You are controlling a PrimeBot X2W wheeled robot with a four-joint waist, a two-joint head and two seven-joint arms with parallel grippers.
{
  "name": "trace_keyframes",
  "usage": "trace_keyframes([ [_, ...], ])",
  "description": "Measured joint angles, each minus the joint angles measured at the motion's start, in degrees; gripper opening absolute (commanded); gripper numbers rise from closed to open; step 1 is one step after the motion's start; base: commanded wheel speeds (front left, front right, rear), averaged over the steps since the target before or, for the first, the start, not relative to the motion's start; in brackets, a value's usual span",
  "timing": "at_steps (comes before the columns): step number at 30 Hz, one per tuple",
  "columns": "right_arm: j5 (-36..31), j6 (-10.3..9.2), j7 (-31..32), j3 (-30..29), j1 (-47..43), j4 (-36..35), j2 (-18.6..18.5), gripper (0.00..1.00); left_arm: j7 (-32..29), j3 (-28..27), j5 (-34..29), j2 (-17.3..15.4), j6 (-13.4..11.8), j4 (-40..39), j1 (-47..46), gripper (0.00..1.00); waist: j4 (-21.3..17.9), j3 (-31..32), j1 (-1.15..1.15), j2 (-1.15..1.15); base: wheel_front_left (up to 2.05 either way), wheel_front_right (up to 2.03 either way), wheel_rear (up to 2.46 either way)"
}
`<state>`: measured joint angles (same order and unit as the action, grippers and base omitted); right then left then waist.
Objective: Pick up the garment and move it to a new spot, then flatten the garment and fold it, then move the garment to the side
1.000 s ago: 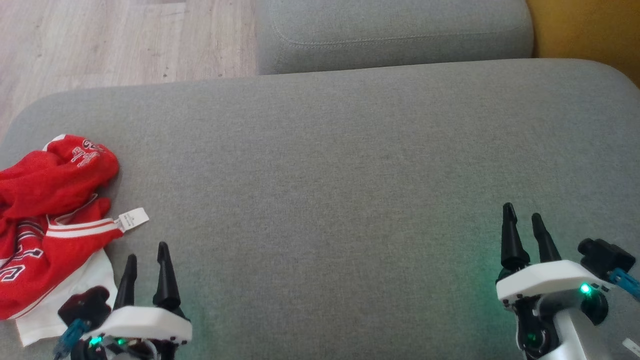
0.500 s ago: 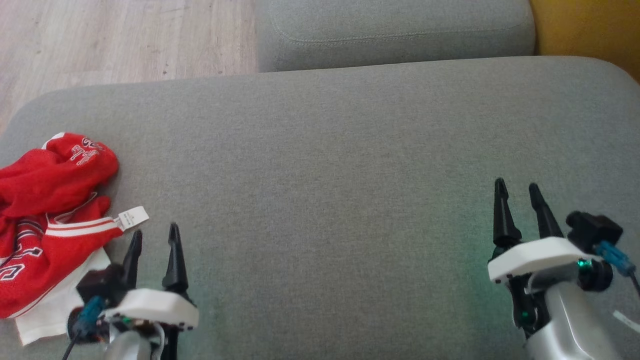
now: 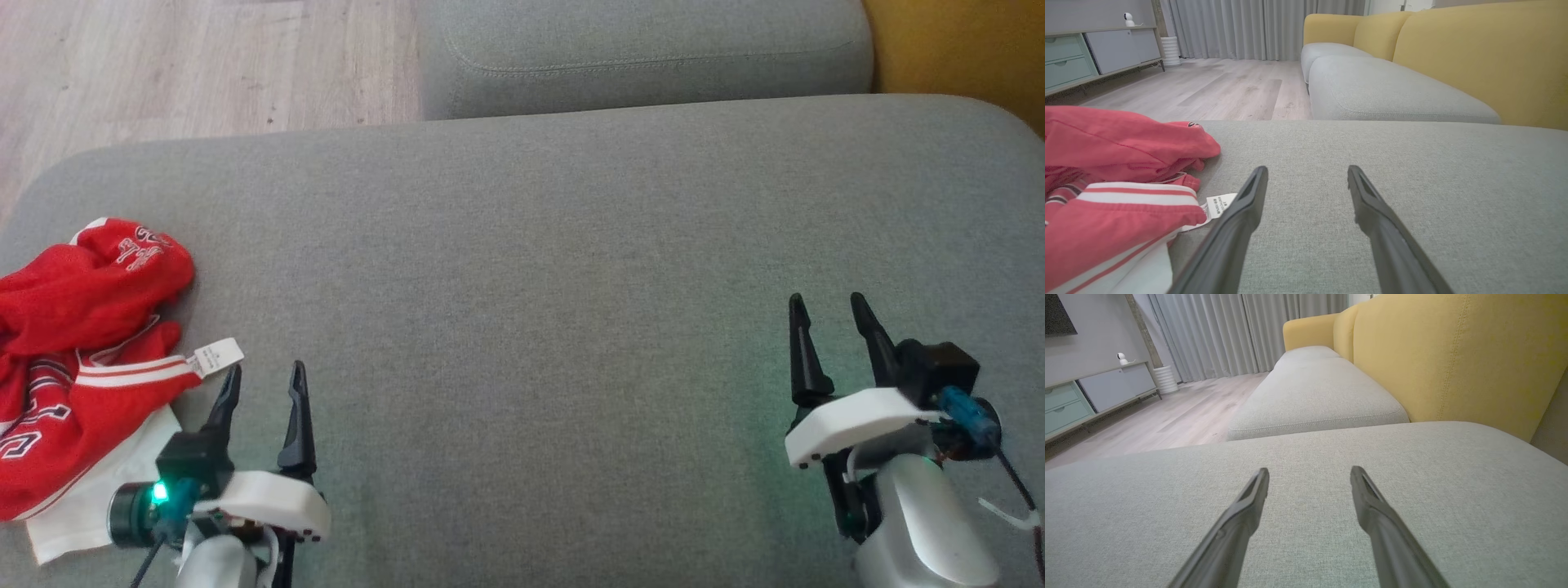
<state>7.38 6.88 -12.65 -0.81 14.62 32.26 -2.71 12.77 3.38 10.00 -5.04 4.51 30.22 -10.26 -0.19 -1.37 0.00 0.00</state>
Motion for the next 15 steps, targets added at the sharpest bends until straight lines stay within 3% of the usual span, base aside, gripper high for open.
trace_keyframes([
  [9, -6.0, 0.16, -1.55, -1.08, -0.03, 0.55, 0.0, 1.0, 1.46, -0.82, -5.84, 0.38, -1.02, 0.62, 0.57, 1.0, -0.11, 0.61, 0.0, 0.0, 0.0, 0.0, 0.0],
  [15, -4.08, 0.16, -1.56, -1.35, -0.62, -0.02, 0.0, 1.0, 1.6, -3.24, -5.92, 0.98, -2.03, -0.08, 1.9, 1.0, -0.27, 1.03, 0.0, 0.0, 0.0, 0.0, 0.0],
])
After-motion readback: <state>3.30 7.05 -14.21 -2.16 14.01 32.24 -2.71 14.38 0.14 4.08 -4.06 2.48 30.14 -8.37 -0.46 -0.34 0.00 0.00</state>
